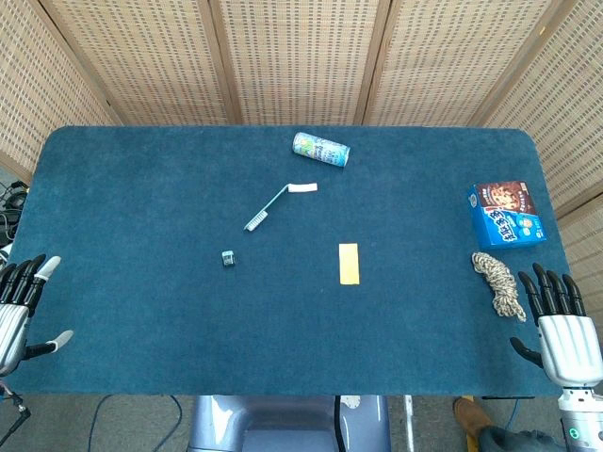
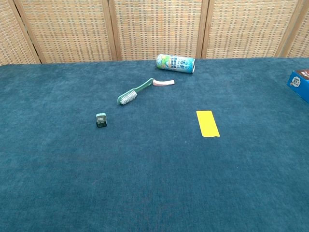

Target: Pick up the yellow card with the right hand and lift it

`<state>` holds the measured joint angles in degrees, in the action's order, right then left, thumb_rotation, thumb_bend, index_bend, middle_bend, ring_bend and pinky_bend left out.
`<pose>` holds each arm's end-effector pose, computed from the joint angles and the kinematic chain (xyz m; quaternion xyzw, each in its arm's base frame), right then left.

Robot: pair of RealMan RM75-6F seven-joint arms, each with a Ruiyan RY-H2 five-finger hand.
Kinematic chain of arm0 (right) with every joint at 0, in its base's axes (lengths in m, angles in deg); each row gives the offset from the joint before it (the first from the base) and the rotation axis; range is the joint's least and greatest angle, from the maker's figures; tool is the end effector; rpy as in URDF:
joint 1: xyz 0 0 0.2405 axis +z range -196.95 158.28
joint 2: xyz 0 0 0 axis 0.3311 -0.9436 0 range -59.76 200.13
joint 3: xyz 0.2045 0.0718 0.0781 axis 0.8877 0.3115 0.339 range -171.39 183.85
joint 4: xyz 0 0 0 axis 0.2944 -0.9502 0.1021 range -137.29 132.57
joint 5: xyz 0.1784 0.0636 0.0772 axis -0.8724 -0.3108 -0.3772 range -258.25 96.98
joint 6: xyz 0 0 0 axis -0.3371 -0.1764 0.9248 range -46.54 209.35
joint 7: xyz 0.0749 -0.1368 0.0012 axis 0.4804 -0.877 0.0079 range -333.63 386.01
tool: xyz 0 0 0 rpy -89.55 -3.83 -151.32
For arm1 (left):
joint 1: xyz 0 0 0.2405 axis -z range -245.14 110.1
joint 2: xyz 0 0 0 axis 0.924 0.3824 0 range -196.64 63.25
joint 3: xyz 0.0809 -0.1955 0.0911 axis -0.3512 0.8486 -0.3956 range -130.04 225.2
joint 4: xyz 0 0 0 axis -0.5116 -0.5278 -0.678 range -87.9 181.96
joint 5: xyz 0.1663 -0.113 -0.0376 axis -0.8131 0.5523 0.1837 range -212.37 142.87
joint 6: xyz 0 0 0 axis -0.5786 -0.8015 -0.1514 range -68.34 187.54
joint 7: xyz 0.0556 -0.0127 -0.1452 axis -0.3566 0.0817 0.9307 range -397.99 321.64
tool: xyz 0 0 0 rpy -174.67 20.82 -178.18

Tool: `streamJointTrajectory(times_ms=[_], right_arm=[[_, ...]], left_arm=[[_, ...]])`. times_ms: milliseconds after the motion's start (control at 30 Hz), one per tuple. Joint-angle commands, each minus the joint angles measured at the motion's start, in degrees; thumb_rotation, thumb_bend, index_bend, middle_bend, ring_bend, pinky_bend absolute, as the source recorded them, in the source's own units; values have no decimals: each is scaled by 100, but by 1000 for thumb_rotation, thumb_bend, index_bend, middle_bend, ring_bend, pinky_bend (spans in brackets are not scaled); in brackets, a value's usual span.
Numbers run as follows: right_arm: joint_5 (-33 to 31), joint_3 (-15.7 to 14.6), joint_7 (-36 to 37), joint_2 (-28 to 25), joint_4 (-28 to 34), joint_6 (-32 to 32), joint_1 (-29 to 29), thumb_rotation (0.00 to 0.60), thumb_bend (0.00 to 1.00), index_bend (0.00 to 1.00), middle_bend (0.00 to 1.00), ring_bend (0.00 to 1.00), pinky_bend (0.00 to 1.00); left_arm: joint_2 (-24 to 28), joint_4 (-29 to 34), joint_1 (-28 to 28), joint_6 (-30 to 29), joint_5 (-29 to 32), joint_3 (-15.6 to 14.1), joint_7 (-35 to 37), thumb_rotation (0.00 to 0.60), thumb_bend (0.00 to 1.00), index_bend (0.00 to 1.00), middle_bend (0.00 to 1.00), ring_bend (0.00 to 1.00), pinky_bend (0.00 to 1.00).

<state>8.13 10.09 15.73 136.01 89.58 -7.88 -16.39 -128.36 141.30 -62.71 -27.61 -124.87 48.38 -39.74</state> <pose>-0.2778 -0.1839 0.1550 0.6108 -0.3129 0.3662 0.6284 -0.2736 0.1823 0.1580 -0.6218 -0.3605 -0.3914 0.5746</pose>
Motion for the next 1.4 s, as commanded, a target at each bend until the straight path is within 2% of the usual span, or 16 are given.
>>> streamJointTrajectory(times_ms=[33,267,467,667,700,833,933,1100,1400], right_arm=[[-3,-2,-3,5,-7,11,3,600,0,0,0,0,0],[-19,31,25,92,-148,306,194,600,0,0,0,0,0],[-112,422,366,-175,101,1494,1145,600,0,2,0,0,0],[-583,889,797,-234,320,2823,2177,600,0,125,0,0,0],[-741,1015,744,-102,283,3142,2468,600,0,174,0,0,0],[-1228,1190,451,292,98,3741,3017,600,0,369,0,0,0],[-1635,1249,45,761,-221,4122,3465,600,5,395,0,0,0],[-2156,1196,-536,1368,-678,4378,3921,600,96,405,0,0,0],[-2603,970,-746,2151,-1340,4395,4172,600,155,438,0,0,0]], left_arm=[[0,-2,2,7,15,7,4,600,0,0,0,0,0],[-53,-24,22,13,-4,19,-88,600,0,0,0,0,0],[-110,-73,89,66,120,128,-57,600,0,0,0,0,0],[-150,-136,120,129,271,197,-87,600,0,0,0,0,0],[-165,-144,142,174,326,219,-110,600,0,0,0,0,0],[-203,-159,186,275,466,268,-190,600,0,0,0,0,0],[-255,-193,222,329,582,321,-304,600,0,0,0,0,0],[-312,-208,278,452,666,325,-403,600,0,0,0,0,0],[-315,-193,299,469,691,329,-423,600,0,0,0,0,0]])
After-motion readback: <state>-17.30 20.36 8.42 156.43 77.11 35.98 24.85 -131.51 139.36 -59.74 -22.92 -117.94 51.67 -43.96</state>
